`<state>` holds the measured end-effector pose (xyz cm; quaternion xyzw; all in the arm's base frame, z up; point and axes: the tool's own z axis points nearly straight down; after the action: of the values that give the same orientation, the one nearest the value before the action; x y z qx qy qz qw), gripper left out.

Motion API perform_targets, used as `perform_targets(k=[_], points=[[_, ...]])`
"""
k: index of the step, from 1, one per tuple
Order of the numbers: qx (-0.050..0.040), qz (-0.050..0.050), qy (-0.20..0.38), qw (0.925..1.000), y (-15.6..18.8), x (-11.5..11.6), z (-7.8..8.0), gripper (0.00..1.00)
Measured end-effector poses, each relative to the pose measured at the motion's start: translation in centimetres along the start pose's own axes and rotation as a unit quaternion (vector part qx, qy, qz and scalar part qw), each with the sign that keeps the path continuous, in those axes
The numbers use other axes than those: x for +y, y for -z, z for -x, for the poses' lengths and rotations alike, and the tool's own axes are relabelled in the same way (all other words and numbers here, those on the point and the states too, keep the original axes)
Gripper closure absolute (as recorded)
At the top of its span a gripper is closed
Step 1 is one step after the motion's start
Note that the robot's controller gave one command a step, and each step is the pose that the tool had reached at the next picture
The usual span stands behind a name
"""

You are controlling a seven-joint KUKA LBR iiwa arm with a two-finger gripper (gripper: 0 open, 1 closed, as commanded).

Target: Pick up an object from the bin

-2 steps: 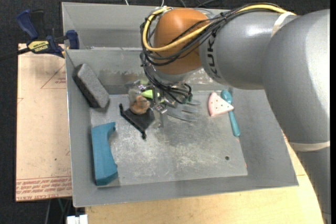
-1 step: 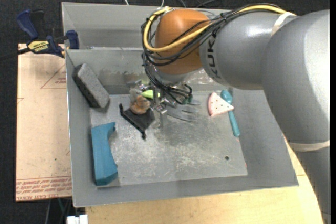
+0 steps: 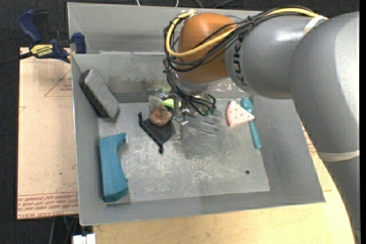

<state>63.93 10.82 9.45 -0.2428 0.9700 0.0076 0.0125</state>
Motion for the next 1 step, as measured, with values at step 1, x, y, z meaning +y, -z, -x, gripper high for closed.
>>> perform_targets(k=[1], points=[[-0.0027, 0.0, -0.042, 0.9991, -1.42, 0.67, 0.81, 0.0]])
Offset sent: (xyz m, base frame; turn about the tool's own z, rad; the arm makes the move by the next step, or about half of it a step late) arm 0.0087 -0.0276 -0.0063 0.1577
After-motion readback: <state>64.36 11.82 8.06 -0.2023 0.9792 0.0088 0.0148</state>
